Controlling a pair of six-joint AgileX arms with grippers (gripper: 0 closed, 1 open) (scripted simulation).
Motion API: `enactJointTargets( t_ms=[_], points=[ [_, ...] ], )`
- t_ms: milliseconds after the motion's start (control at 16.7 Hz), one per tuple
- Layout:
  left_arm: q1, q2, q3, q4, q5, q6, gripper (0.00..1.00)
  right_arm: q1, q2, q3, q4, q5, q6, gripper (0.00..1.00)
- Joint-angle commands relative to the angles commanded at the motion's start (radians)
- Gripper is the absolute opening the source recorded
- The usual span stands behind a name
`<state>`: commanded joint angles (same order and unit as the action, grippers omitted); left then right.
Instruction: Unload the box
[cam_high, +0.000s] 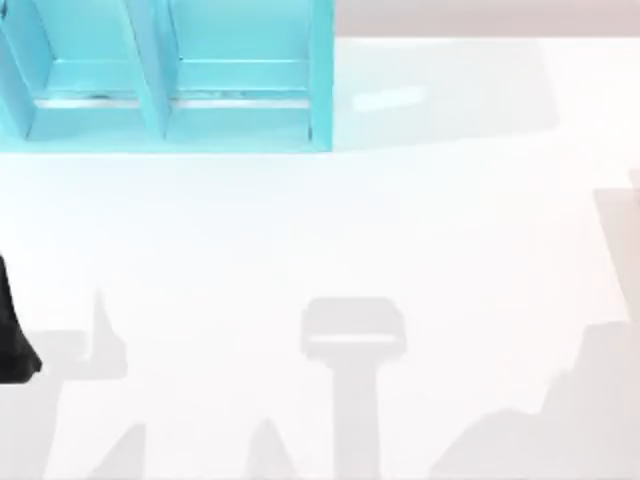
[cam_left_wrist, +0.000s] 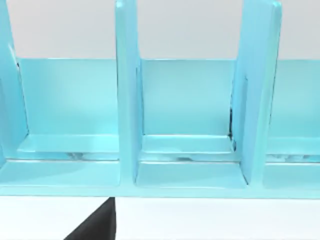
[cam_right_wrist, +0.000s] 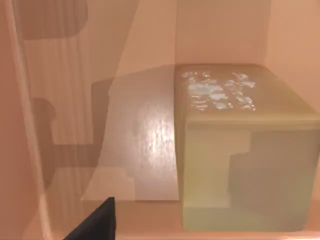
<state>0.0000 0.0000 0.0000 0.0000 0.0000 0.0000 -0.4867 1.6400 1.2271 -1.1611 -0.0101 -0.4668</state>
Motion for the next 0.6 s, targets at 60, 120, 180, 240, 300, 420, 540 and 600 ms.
enactJointTargets(
  t_ms=[60, 120, 180, 240, 300, 420, 540, 600],
  points=[
    [0.0, 0.0, 0.0, 0.0, 0.0, 0.0, 1.0, 0.0, 0.008, -0.021, 0.029, 0.0, 0.001, 1.0],
    [0.0, 0.0, 0.0, 0.0, 0.0, 0.0, 1.0, 0.0, 0.015, -0.04, 0.056, 0.0, 0.001, 1.0],
    [0.0, 0.0, 0.0, 0.0, 0.0, 0.0, 1.0, 0.001, 0.022, -0.058, 0.08, 0.0, 0.001, 1.0],
    [0.0, 0.0, 0.0, 0.0, 0.0, 0.0, 1.0, 0.001, 0.028, -0.075, 0.104, 0.0, 0.002, 1.0],
    [0.0, 0.0, 0.0, 0.0, 0.0, 0.0, 1.0, 0.002, 0.036, -0.094, 0.13, 0.0, 0.002, 1.0],
    [0.0, 0.0, 0.0, 0.0, 0.0, 0.0, 1.0, 0.002, 0.053, -0.137, 0.19, 0.0, 0.003, 1.0],
    [0.0, 0.0, 0.0, 0.0, 0.0, 0.0, 1.0, 0.003, 0.07, -0.18, 0.25, 0.0, 0.004, 1.0],
    [0.0, 0.0, 0.0, 0.0, 0.0, 0.0, 1.0, 0.003, 0.077, -0.2, 0.278, 0.0, 0.004, 1.0]
  ],
)
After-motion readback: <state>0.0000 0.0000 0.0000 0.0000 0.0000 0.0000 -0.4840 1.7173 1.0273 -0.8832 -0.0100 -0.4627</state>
